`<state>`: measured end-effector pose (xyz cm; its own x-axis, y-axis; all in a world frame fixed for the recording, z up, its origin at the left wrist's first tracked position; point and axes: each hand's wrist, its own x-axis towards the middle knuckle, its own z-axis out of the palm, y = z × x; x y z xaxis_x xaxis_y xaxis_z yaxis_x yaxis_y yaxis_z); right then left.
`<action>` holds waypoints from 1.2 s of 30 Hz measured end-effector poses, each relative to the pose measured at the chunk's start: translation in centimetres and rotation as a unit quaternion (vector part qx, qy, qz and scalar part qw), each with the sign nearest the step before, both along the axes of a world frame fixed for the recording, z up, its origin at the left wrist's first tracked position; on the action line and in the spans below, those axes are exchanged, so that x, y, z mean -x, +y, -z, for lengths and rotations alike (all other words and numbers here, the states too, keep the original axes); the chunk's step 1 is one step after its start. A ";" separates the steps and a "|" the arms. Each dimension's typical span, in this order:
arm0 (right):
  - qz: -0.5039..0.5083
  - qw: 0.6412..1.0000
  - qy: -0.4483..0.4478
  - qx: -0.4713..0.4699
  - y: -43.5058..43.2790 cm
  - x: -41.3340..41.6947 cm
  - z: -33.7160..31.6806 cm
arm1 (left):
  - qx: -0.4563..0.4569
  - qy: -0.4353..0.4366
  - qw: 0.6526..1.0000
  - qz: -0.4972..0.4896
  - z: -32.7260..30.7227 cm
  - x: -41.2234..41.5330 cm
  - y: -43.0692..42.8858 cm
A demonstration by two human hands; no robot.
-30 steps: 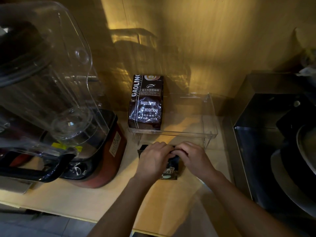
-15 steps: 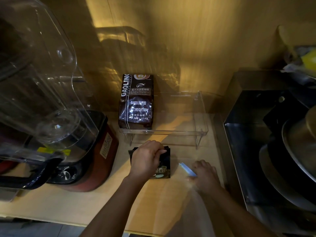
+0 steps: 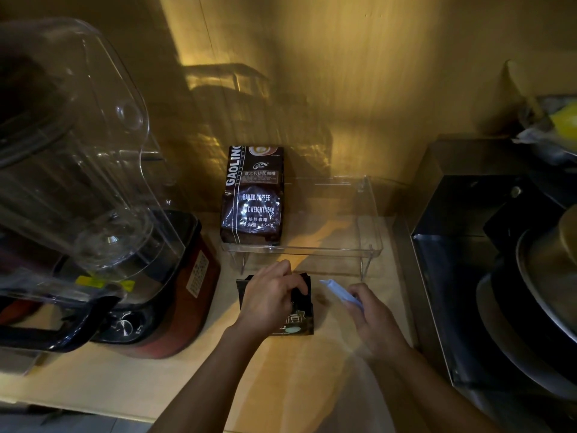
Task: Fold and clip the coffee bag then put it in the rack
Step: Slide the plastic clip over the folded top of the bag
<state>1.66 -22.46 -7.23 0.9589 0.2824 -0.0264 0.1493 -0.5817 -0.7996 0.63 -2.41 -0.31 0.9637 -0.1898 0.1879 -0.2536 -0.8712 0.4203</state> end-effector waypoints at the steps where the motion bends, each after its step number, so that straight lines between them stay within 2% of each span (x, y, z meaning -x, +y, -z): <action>1: -0.009 1.000 -0.021 -0.012 0.1 0.0 -0.4 | 0.004 0.007 1.000 -0.001 0.0 -0.1 0.0; 8: -0.079 0.981 -0.176 0.020 0.9 -0.1 -2.5 | -0.021 0.033 0.998 0.047 -0.3 -0.2 0.2; 14: -0.073 0.973 -0.219 0.023 1.6 0.1 -2.4 | -0.036 0.037 0.995 0.085 -0.3 -0.2 0.6; 24: -0.066 0.984 -0.168 0.012 1.4 0.0 -2.1 | 0.020 0.091 0.992 0.085 -0.9 -0.5 0.7; 36: -0.056 0.984 -0.172 0.008 1.1 -0.2 -1.6 | 0.046 0.120 0.989 0.076 -0.8 -0.8 1.1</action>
